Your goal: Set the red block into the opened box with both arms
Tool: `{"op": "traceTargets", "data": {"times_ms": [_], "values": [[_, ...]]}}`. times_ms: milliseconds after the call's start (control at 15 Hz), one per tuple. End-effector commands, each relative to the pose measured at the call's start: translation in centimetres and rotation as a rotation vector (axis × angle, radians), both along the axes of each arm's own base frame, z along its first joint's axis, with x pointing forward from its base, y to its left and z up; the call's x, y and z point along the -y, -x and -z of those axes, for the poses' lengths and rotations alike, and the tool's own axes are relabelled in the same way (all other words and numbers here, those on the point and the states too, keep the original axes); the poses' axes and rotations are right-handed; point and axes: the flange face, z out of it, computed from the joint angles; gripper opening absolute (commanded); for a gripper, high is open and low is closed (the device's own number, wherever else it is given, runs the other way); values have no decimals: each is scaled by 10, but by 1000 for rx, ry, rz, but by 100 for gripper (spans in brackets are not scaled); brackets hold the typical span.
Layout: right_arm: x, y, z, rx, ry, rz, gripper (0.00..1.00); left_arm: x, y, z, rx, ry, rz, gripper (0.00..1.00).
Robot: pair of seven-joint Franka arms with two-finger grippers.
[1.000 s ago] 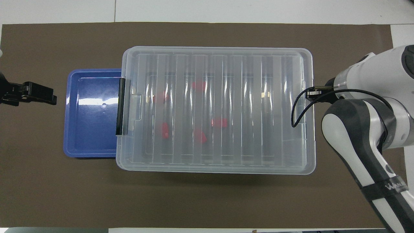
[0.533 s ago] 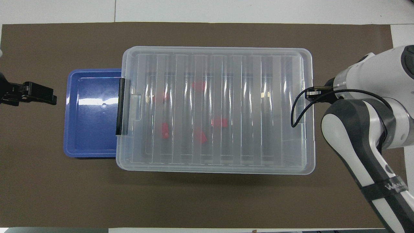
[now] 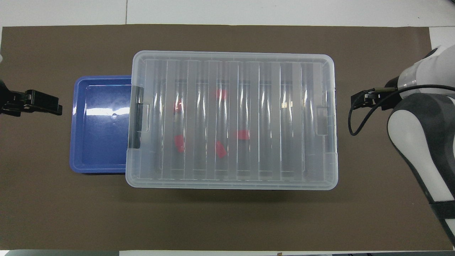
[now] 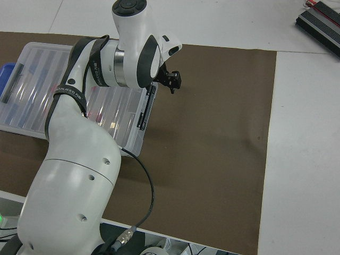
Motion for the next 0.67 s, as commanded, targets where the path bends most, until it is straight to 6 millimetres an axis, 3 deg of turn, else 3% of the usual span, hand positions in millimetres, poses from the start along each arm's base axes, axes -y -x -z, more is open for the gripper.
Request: {"op": "traceTargets", "data": {"times_ms": [0,400,600], "values": [[4,10,-31,-7,33,-31,100,-3,6,-1,-8,10,2,100],[11,47,-94,-41,68,-30,100,-3,6,-1,-8,10,4,100],[16,55,-92,-76,68,-20,100,-3,6,-2,-7,10,4,100]]}}
